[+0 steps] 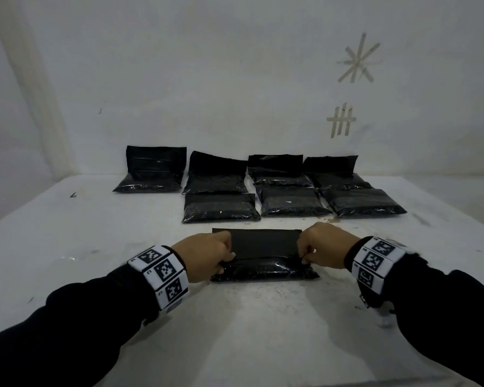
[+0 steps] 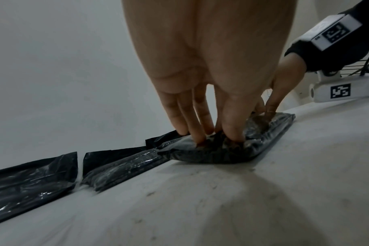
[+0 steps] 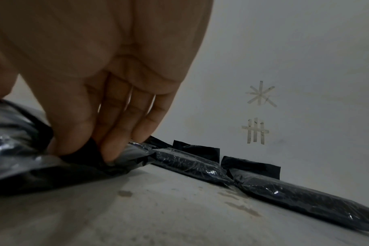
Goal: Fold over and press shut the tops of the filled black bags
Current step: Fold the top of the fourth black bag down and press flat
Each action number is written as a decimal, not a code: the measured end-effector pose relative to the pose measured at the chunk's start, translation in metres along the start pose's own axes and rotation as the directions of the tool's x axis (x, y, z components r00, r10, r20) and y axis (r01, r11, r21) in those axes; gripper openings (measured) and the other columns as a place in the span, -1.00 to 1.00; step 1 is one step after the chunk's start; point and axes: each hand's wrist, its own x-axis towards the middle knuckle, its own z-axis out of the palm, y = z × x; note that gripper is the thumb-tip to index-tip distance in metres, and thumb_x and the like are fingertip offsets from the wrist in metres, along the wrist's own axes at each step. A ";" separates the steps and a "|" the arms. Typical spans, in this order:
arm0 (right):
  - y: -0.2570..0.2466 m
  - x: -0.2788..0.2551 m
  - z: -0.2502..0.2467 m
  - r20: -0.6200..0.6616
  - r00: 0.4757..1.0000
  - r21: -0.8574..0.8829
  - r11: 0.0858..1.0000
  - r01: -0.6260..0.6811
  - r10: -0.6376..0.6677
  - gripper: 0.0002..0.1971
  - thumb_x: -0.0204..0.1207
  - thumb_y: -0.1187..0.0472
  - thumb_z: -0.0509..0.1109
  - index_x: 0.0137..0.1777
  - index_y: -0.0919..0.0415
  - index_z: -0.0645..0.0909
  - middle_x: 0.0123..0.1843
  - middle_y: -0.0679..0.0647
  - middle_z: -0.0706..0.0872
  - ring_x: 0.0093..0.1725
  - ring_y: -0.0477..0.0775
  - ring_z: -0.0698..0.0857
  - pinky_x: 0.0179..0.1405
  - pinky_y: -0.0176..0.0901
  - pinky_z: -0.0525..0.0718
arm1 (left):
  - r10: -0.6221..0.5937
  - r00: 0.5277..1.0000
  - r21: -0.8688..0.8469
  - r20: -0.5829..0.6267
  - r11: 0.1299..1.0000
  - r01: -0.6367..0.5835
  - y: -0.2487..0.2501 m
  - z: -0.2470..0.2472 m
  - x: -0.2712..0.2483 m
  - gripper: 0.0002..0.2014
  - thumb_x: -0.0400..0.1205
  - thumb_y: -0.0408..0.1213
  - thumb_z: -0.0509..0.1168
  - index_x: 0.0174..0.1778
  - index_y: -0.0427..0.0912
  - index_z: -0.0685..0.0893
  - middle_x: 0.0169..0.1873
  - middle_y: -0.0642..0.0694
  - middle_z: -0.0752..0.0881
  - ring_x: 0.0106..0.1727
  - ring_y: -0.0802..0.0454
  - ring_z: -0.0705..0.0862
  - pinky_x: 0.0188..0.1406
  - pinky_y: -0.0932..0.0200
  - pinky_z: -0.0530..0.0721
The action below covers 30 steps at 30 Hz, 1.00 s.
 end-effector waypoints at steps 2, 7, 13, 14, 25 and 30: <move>0.000 -0.001 0.000 0.007 1.000 0.005 1.000 -0.012 0.012 -0.90 0.48 0.24 0.43 -0.07 0.14 0.77 -0.05 0.00 0.77 -0.03 -0.01 0.70 0.01 -0.18 0.67 | -0.021 1.000 -0.011 0.013 1.000 0.021 0.003 -0.002 -0.001 -0.57 0.68 -0.23 0.22 0.50 -0.08 0.46 0.34 -0.02 0.45 0.23 -0.05 0.57 0.13 0.18 0.49; -0.003 -0.008 0.001 -0.017 0.999 0.093 0.995 -0.028 0.030 -0.77 0.41 0.15 0.41 0.08 0.03 0.64 -0.10 -0.07 0.73 -0.11 -0.03 0.69 -0.05 -0.16 0.71 | -0.033 0.999 0.088 -0.002 0.996 0.033 0.016 -0.005 -0.004 -0.35 0.68 -0.26 0.08 0.66 0.08 -0.04 0.36 -0.12 0.42 0.14 -0.14 0.60 -0.01 0.09 0.52; -0.009 -0.012 0.000 0.051 0.998 0.012 0.999 0.046 -0.047 -0.50 0.53 -0.08 0.37 0.47 -0.13 0.47 0.18 -0.04 0.68 0.12 -0.04 0.65 0.10 -0.24 0.58 | 0.001 0.999 0.200 0.038 0.980 -0.008 0.032 -0.004 0.000 -0.43 0.72 0.11 -0.08 0.65 0.18 -0.06 0.33 -0.21 0.38 0.10 -0.16 0.60 0.00 0.03 0.55; -0.010 -0.012 0.000 0.067 0.997 -0.018 0.999 0.046 -0.045 -0.51 0.55 -0.09 0.34 0.49 -0.13 0.46 0.15 -0.02 0.64 0.12 -0.02 0.62 0.07 -0.23 0.55 | -0.006 0.998 0.219 0.058 0.976 -0.007 0.032 -0.004 0.001 -0.44 0.72 0.11 -0.08 0.65 0.17 -0.06 0.35 -0.22 0.37 0.11 -0.17 0.60 -0.01 0.03 0.55; -0.030 -0.009 0.007 0.052 0.996 -0.125 0.989 0.081 -0.075 -0.63 0.61 0.13 0.32 0.39 0.17 0.53 0.27 0.04 0.45 0.19 0.09 0.55 0.17 -0.12 0.55 | -0.054 0.994 0.229 0.091 0.973 0.032 0.041 -0.002 -0.002 -0.44 0.78 -0.09 -0.07 0.67 0.01 -0.14 0.50 -0.25 0.20 0.05 -0.20 0.65 -0.06 0.01 0.60; -0.031 -0.009 0.008 0.038 0.995 -0.078 0.992 0.098 -0.096 -0.47 0.59 0.23 0.33 0.55 0.02 0.33 0.34 0.04 0.49 0.32 0.07 0.51 0.23 -0.14 0.50 | -0.076 0.991 0.267 0.113 0.963 0.044 0.044 -0.001 0.000 -0.40 0.77 -0.22 0.00 0.66 0.06 -0.17 0.49 -0.29 0.19 0.04 -0.23 0.65 -0.20 0.04 0.49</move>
